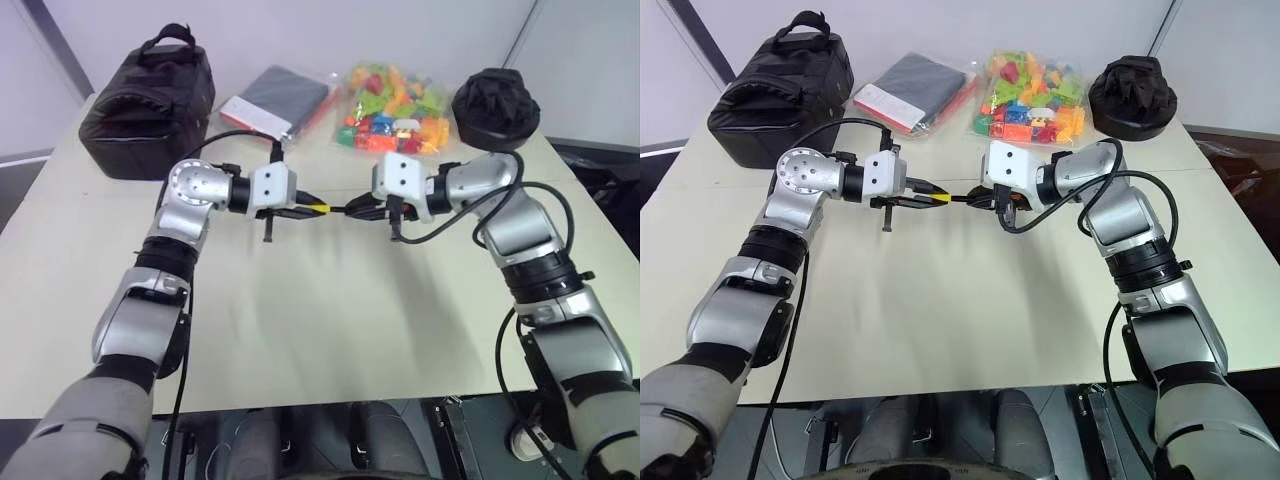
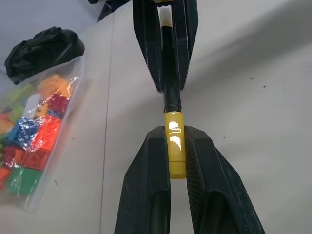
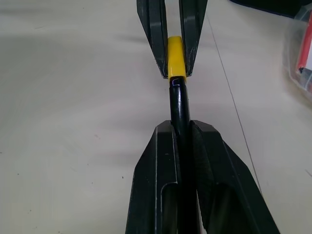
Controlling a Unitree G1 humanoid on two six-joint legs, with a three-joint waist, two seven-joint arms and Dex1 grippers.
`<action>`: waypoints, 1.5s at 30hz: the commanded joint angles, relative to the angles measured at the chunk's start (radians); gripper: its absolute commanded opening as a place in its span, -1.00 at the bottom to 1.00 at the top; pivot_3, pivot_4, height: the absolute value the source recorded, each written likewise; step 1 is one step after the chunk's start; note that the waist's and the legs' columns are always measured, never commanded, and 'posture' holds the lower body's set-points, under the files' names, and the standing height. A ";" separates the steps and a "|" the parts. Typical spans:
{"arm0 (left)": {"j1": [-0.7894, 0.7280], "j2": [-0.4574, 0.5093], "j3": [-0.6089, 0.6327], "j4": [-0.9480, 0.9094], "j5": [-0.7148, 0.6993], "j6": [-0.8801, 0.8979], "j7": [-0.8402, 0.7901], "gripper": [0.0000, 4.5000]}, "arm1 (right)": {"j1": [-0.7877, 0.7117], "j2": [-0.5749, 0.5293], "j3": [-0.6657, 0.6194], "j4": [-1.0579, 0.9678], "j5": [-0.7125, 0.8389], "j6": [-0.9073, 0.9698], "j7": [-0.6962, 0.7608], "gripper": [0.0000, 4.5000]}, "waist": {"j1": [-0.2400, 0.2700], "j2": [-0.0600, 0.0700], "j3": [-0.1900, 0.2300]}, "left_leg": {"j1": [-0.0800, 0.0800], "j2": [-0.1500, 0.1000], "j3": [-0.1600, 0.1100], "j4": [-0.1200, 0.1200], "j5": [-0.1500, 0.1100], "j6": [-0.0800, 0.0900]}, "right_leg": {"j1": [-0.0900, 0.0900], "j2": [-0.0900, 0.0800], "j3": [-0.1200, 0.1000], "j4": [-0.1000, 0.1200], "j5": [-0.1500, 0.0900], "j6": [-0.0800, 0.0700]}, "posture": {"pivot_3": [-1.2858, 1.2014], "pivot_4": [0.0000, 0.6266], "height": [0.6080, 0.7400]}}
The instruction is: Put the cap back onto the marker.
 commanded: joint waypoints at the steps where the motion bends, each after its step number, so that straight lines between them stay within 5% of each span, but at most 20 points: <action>1: -0.025 -0.024 -0.037 0.007 0.026 -0.017 -0.007 -0.98 | -0.038 0.028 -0.027 -0.047 0.034 -0.011 -0.013 -1.00 | 0.000 0.000 0.000 | 0.000 0.000 0.000 0.000 0.000 0.000 | 0.000 0.000 0.000 0.000 0.000 0.000 | 0.03 -0.52 1.00; 39: -0.046 -0.065 -0.062 0.096 0.118 -0.048 0.050 -0.98 | -0.030 0.037 -0.050 -0.011 0.025 0.005 -0.043 -1.00 | -0.001 0.000 0.000 | 0.000 0.000 0.000 0.000 0.000 0.000 | 0.000 0.000 0.000 0.000 0.000 0.000 | 0.03 -0.52 1.00; 45: -0.049 -0.065 -0.054 0.106 0.117 -0.061 0.069 0.21 | -0.013 0.023 -0.037 0.018 0.000 -0.027 -0.056 -1.00 | 0.001 0.000 0.000 | -0.001 0.000 0.000 0.000 0.000 0.000 | 0.000 0.000 0.000 0.000 0.000 0.000 | 0.03 -0.52 1.00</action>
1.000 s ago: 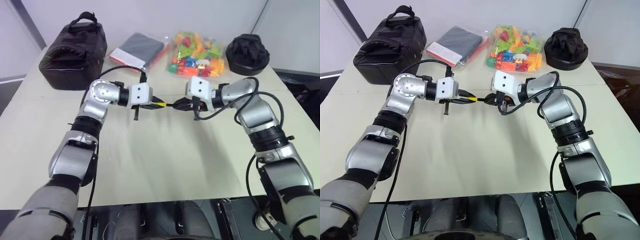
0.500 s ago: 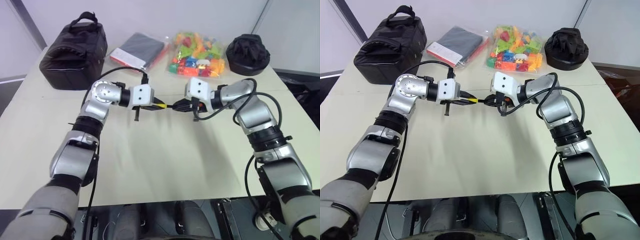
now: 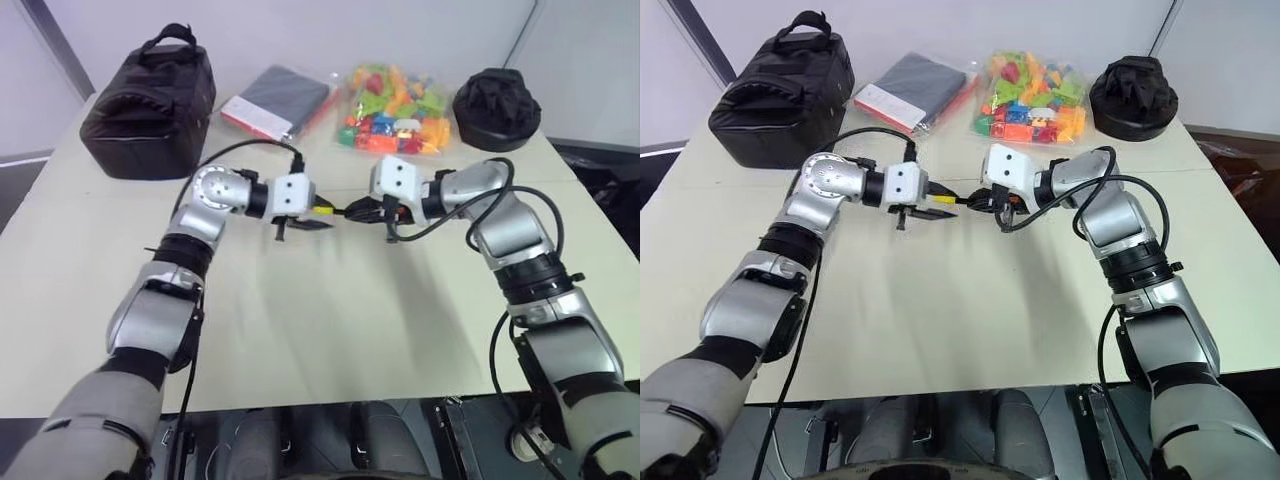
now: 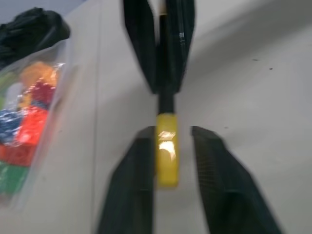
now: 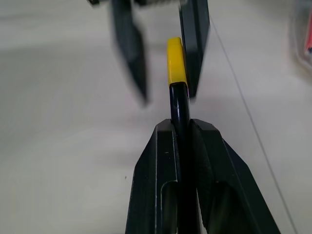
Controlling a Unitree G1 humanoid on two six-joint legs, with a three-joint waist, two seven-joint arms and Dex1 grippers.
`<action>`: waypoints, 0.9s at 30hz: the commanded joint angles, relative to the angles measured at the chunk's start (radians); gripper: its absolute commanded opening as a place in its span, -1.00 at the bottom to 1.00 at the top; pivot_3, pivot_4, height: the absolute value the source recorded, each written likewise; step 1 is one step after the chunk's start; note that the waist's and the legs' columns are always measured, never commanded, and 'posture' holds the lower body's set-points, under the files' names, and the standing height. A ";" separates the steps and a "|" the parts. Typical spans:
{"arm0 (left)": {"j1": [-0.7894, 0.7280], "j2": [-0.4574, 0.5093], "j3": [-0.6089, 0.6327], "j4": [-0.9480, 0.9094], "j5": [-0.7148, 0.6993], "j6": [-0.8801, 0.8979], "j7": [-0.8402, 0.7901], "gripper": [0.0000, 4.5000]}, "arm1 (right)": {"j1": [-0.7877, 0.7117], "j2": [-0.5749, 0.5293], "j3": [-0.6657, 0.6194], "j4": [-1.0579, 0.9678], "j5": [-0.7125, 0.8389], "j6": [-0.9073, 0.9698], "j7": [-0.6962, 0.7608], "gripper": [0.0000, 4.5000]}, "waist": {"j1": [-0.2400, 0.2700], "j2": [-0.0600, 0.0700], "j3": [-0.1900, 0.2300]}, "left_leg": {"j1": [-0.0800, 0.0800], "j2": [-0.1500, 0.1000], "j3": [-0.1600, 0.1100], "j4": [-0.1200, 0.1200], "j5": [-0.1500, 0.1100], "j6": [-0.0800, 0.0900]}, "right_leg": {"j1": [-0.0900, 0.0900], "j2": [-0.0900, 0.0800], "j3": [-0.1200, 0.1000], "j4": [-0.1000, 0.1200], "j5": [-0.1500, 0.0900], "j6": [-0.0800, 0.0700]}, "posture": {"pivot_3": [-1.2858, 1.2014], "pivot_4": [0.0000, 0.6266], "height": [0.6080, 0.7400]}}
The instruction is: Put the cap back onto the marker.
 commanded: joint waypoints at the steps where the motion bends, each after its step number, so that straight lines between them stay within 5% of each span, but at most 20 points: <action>1: -0.010 0.003 -0.010 0.001 0.005 -0.018 0.012 0.47 | -0.018 -0.007 -0.032 -0.026 0.007 -0.036 -0.022 -1.00 | -0.001 0.000 0.000 | 0.000 0.000 0.000 0.000 0.000 0.000 | 0.000 0.000 0.000 0.000 0.000 0.000 | 0.03 -0.52 1.00; 3: -0.015 0.011 -0.017 0.010 0.024 -0.031 0.041 0.96 | -0.010 -0.011 -0.032 -0.019 0.010 -0.037 -0.023 -1.00 | -0.002 0.000 0.000 | 0.000 0.000 0.000 0.000 0.000 0.000 | 0.000 0.000 0.000 0.000 0.000 0.000 | 0.03 -0.52 1.00; 4: -0.021 0.014 -0.018 0.018 0.032 -0.040 0.060 0.99 | -0.006 -0.015 -0.031 -0.014 0.009 -0.038 -0.023 -1.00 | -0.002 0.000 0.000 | 0.000 0.000 0.000 0.000 0.000 0.000 | 0.000 0.000 0.000 0.000 0.000 0.000 | 0.03 -0.52 1.00; 10: -0.072 0.041 0.014 0.091 0.041 -0.055 0.163 0.99 | 0.036 -0.051 -0.025 -0.014 0.001 -0.041 -0.013 -1.00 | -0.001 0.000 0.000 | 0.000 0.000 0.000 0.000 0.000 0.001 | 0.000 0.000 0.000 0.000 0.000 0.000 | 0.03 -0.52 1.00; 16: -0.011 0.101 0.154 0.039 -0.104 0.097 0.184 0.99 | 0.117 -0.127 -0.105 -0.001 0.000 -0.026 -0.098 -1.00 | -0.002 0.000 0.000 | 0.000 0.000 -0.001 0.000 0.000 0.001 | 0.000 0.000 0.000 0.000 0.000 0.000 | 0.03 -0.52 1.00; 19: 0.098 0.132 0.216 -0.112 -0.190 0.224 0.176 0.99 | 0.153 -0.137 -0.172 0.025 0.007 0.009 -0.199 -1.00 | -0.005 0.000 0.000 | 0.000 0.001 -0.001 0.000 0.001 -0.001 | 0.000 0.000 0.000 0.000 0.000 0.000 | 0.03 -0.52 1.00; 27: 0.453 0.118 0.390 -0.646 -0.316 0.682 0.531 0.99 | 0.359 -0.110 -0.351 -0.089 0.057 0.244 -0.433 -1.00 | 0.000 0.000 0.000 | 0.000 0.002 -0.001 0.000 0.001 -0.002 | 0.000 -0.001 0.000 0.000 0.000 0.000 | 0.03 -0.52 1.00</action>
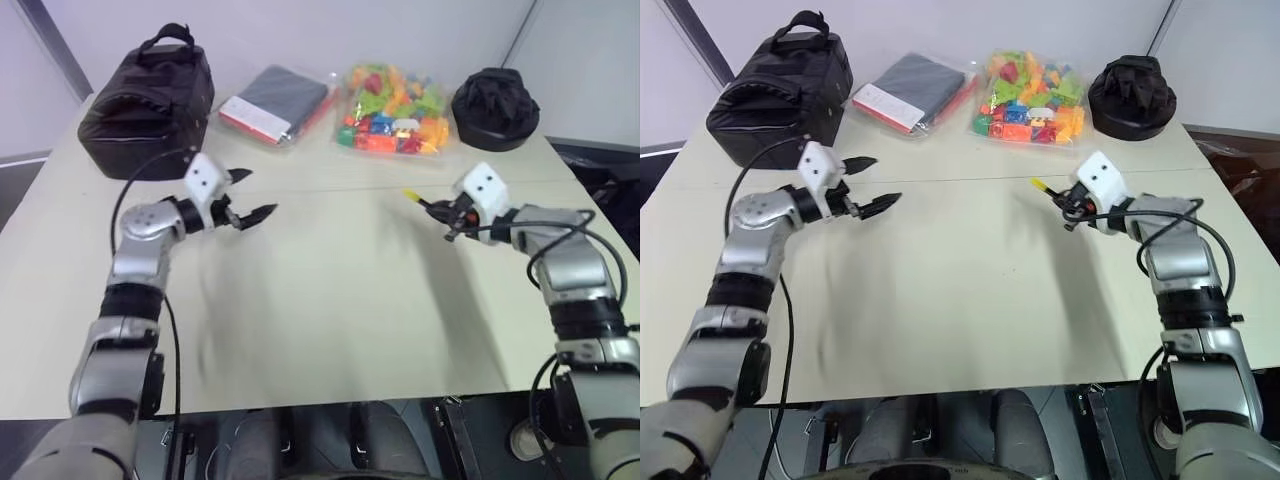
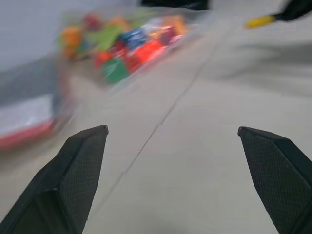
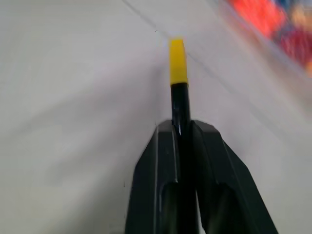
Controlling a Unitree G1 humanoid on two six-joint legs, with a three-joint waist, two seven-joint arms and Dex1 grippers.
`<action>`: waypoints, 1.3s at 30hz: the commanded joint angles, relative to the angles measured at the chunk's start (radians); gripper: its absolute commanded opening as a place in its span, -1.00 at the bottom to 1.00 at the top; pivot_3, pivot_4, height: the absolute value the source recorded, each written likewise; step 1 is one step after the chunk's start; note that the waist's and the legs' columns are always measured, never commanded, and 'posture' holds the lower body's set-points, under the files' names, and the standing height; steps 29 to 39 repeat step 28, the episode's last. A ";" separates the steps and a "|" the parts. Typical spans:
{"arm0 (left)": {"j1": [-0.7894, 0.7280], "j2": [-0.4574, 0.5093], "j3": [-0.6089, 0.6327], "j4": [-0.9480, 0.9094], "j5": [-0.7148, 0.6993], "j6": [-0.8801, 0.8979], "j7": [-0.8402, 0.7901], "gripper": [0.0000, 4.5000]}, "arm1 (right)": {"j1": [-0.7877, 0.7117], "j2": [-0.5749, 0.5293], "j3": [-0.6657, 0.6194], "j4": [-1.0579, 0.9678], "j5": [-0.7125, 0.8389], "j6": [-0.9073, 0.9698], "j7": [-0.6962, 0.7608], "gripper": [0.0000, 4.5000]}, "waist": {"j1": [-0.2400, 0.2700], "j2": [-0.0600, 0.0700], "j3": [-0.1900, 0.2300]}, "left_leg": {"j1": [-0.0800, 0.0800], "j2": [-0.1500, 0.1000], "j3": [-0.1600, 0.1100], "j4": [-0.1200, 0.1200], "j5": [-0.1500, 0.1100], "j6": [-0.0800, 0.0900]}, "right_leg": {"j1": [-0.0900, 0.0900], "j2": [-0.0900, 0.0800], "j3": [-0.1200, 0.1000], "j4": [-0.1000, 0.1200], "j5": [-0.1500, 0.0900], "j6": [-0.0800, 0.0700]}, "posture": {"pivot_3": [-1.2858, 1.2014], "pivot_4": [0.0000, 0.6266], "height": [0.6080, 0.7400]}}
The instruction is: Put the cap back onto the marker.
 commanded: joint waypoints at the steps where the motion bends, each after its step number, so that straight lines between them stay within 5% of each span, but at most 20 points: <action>1: 0.101 -0.046 0.067 -0.277 -0.064 0.208 0.190 0.99 | 0.057 0.028 -0.067 -0.076 0.013 0.054 -0.115 -1.00 | 0.002 0.000 0.000 | 0.000 0.000 -0.001 0.000 0.000 0.000 | 0.001 0.000 0.000 0.000 0.000 0.000 | 0.03 -0.52 1.00; 11: 0.259 -0.169 0.118 -0.561 -0.107 0.442 0.489 0.99 | 0.115 0.112 -0.111 -0.083 0.038 0.077 -0.269 -1.00 | 0.000 0.000 0.000 | 0.001 -0.001 -0.002 0.005 0.000 0.000 | 0.003 0.001 0.000 0.002 0.000 0.000 | 0.03 -0.52 1.00; 20: 0.305 -0.174 0.123 -0.570 -0.106 0.439 0.554 1.00 | 0.117 0.097 -0.115 -0.126 0.077 0.105 -0.262 0.98 | 0.002 0.000 0.000 | 0.001 -0.001 -0.002 0.005 -0.001 0.001 | 0.003 0.001 0.000 0.002 0.000 0.000 | 0.03 -0.52 1.00; 24: 0.313 -0.135 0.163 -0.555 -0.110 0.420 0.551 1.00 | 0.087 0.065 -0.238 -0.150 0.195 0.148 -0.224 0.98 | 0.001 0.000 0.000 | 0.001 -0.001 -0.002 0.004 -0.001 0.002 | 0.003 0.001 0.000 0.002 0.000 0.000 | 0.03 -0.52 1.00; 39: 0.346 -0.107 0.193 -0.560 -0.125 0.407 0.536 1.00 | 0.139 -0.002 -0.249 -0.116 0.172 0.057 -0.193 0.98 | 0.002 0.000 0.000 | 0.001 -0.001 -0.002 0.004 -0.003 0.004 | 0.003 0.001 0.000 0.002 0.000 0.000 | 0.03 -0.52 1.00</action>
